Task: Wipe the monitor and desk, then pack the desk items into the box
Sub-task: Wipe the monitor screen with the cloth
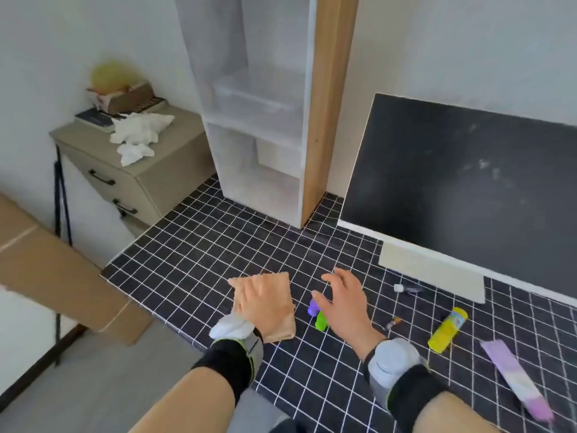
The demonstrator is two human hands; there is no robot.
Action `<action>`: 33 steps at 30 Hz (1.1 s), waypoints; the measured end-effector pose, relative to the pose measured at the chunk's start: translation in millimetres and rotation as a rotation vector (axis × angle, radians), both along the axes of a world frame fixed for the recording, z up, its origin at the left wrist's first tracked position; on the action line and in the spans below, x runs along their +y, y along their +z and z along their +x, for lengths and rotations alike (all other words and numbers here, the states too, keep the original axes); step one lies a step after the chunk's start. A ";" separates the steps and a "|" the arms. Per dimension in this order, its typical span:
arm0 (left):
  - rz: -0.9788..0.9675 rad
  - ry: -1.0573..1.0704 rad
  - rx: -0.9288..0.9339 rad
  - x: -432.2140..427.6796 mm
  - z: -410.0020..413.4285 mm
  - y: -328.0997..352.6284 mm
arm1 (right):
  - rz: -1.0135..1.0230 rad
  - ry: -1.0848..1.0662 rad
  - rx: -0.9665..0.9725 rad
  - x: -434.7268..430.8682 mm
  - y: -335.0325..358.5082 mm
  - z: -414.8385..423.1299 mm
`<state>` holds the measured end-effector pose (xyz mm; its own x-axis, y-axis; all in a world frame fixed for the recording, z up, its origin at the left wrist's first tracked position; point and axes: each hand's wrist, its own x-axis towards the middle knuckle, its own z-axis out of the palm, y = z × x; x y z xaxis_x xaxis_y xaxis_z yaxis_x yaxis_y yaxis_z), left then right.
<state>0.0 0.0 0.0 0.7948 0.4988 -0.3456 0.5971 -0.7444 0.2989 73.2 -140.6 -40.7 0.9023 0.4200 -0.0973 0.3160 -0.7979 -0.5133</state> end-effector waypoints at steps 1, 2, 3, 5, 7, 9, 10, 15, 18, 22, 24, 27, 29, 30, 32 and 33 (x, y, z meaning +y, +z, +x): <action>0.016 -0.013 0.000 1.1 0.2 0.1 | -0.016 -0.016 0.028 1.5 -5.1 -0.6; 0.035 0.005 0.006 2.5 2.9 1.7 | -0.035 -0.045 0.038 3.1 -8.5 -0.6; 0.028 0.033 0.023 3.0 4.3 3.6 | -0.053 -0.060 0.056 1.8 -14.6 -2.3; -0.015 0.110 0.053 7.1 3.1 -5.1 | -0.071 -0.070 0.084 -2.8 -19.8 -6.5; -0.093 0.192 0.079 21.0 6.9 -40.8 | -0.086 -0.101 0.095 -2.9 -28.4 -5.0; -0.117 0.342 0.174 34.7 6.5 -74.5 | -0.076 -0.120 0.105 -4.9 -29.0 -4.8; -0.120 0.397 0.222 40.2 9.3 -84.6 | -0.072 -0.130 0.112 -4.8 -29.8 -3.7; -0.163 0.501 0.219 51.3 10.4 -98.9 | -0.055 -0.140 0.135 -5.8 -27.5 -1.1; -0.315 0.515 0.131 59.4 10.2 -120.0 | -0.043 -0.121 0.154 -6.9 -23.9 2.0; -0.391 0.477 0.035 68.0 14.1 -131.3 | 0.106 -0.090 0.239 -1.4 -12.2 -1.1; -0.501 0.469 -0.184 45.7 19.0 -76.1 | 0.266 -0.112 0.333 0.9 2.1 -1.5; -0.732 0.440 -0.383 21.4 33.2 -25.8 | 0.520 -0.182 0.500 -0.3 29.6 4.7; -0.887 0.367 -0.427 3.9 43.4 3.0 | 0.686 -0.224 0.659 -9.6 47.7 12.9; -0.945 0.337 -0.408 1.0 46.8 9.6 | 0.753 -0.255 0.751 -9.5 50.8 17.3; -1.017 0.262 -0.392 -15.6 58.0 29.3 | 0.875 -0.333 0.833 -24.8 67.1 28.8; -1.023 0.242 -0.384 -24.4 63.4 36.0 | 0.923 -0.364 0.833 -34.3 76.0 34.2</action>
